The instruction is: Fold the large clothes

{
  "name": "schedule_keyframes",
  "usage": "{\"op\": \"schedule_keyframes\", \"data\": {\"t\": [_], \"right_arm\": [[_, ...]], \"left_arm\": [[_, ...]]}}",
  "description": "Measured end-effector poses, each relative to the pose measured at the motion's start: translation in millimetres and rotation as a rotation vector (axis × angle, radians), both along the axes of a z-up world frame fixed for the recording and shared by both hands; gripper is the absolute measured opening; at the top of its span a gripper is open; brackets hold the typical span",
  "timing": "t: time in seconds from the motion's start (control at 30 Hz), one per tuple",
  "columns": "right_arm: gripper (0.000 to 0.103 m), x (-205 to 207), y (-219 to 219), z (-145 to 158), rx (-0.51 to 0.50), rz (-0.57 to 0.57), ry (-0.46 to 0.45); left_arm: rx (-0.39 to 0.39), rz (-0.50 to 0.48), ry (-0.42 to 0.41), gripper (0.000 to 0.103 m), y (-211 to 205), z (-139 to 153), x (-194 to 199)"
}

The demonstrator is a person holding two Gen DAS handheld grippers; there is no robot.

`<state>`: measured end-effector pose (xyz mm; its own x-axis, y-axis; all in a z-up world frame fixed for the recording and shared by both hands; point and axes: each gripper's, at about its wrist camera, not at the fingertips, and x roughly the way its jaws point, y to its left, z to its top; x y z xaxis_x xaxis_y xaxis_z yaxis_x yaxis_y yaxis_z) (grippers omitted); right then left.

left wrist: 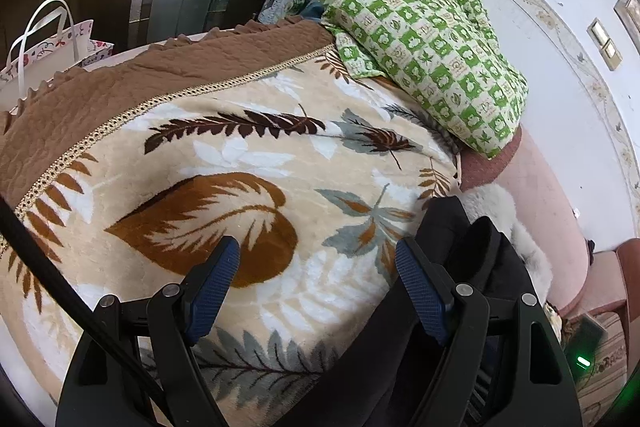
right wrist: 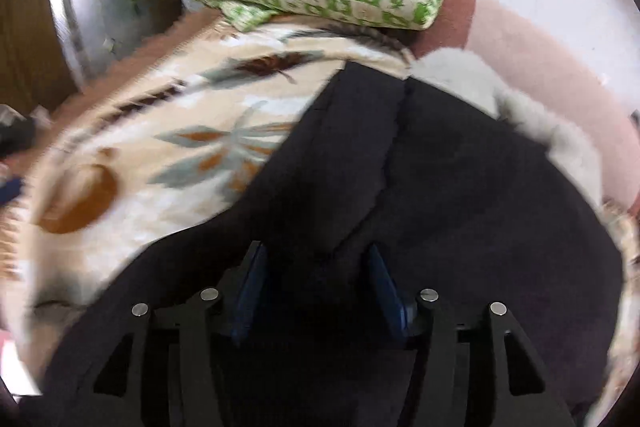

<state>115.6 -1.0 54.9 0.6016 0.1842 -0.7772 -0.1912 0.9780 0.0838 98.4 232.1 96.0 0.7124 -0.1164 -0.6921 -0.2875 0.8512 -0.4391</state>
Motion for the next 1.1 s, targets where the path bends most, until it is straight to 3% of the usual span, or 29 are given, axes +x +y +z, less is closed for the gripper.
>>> {"op": "schedule_keyframes", "data": {"t": [0.07, 0.17, 0.23, 0.27, 0.3, 0.4, 0.47, 0.5, 0.57, 0.67, 0.83, 1.1], "right_arm": [[0.058, -13, -8, 11, 0.112, 0.022, 0.005], [0.055, -21, -23, 33, 0.102, -0.043, -0.086], [0.036, -10, -36, 41, 0.063, -0.126, -0.120], [0.021, -3, -41, 41, 0.061, -0.154, -0.116], [0.018, 5, -48, 41, 0.066, -0.191, -0.111], [0.018, 33, -63, 27, 0.150, -0.261, -0.041], [0.019, 53, -60, 1, 0.252, -0.237, 0.082], [0.021, 57, -57, -8, 0.256, -0.238, 0.115], [0.022, 59, -43, -21, 0.184, -0.235, 0.117], [0.021, 49, -30, -14, 0.103, -0.197, 0.084], [0.025, -2, -46, 7, 0.177, -0.114, 0.059], [0.025, -112, -85, -47, 0.221, -0.148, 0.207]], "left_arm": [[0.002, 0.009, 0.000, 0.079, 2, 0, 0], [0.003, 0.014, 0.000, 0.079, 1, 1, 0], [0.006, 0.009, 0.000, 0.079, 2, 1, 0], [0.009, 0.008, 0.001, 0.079, 2, 1, 0], [0.013, 0.006, 0.003, 0.079, 2, 0, 1], [0.026, 0.005, 0.004, 0.079, -1, 0, 1], [0.025, 0.005, 0.007, 0.079, 0, 0, 1], [0.024, 0.005, 0.008, 0.079, -1, 0, 1], [0.032, 0.004, 0.012, 0.079, -2, 0, 2], [0.051, -0.006, 0.020, 0.079, -5, -1, 3], [0.100, -0.064, 0.041, 0.079, -16, -3, 4], [0.127, -0.318, 0.148, 0.079, -57, -30, 12]]}}
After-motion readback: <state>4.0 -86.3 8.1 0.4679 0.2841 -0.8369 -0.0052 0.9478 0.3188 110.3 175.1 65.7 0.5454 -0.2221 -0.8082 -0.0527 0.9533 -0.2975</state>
